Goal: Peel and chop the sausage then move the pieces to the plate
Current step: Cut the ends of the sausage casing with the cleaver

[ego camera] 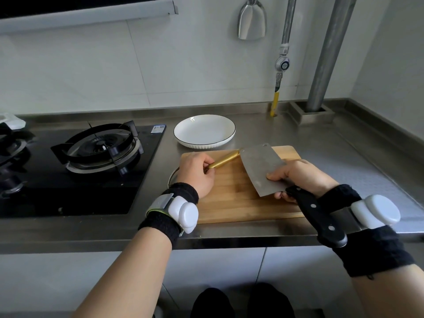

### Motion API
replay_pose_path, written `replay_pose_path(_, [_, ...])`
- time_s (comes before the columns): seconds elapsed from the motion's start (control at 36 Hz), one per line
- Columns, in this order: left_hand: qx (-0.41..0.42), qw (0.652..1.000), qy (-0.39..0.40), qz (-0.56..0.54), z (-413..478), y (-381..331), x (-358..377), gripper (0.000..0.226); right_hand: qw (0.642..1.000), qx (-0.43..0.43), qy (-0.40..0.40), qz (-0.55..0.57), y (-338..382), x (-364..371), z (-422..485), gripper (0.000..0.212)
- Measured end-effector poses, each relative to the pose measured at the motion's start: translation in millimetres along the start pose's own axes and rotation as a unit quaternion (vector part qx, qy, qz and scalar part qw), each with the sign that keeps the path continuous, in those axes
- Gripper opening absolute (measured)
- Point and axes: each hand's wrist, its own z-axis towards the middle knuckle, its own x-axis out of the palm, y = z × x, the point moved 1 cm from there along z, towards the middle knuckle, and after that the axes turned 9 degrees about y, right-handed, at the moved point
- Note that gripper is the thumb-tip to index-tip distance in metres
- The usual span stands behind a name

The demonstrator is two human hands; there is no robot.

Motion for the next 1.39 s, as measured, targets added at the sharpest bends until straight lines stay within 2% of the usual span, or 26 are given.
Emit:
replay_pose_path(0.17, [-0.003,1.000,0.000,-0.006,-2,0,0,0.016,1.000,0.004,0.003,-0.028,-1,0,3,0.032])
replay_pose_path(0.61, [-0.009,1.000,0.000,-0.005,-2,-2,-2,0.016,0.996,-0.003,0.034,-0.079,0,4,3,0.034])
replay_pose_path(1.14, [-0.023,1.000,0.006,-0.012,-1,-3,-2,0.012,0.997,0.021,0.028,-0.070,0,1,11,0.035])
replay_pose_path(1.39, [-0.008,1.000,0.010,-0.002,1,0,1,0.012,0.997,0.005,0.025,-0.069,-1,2,11,0.037])
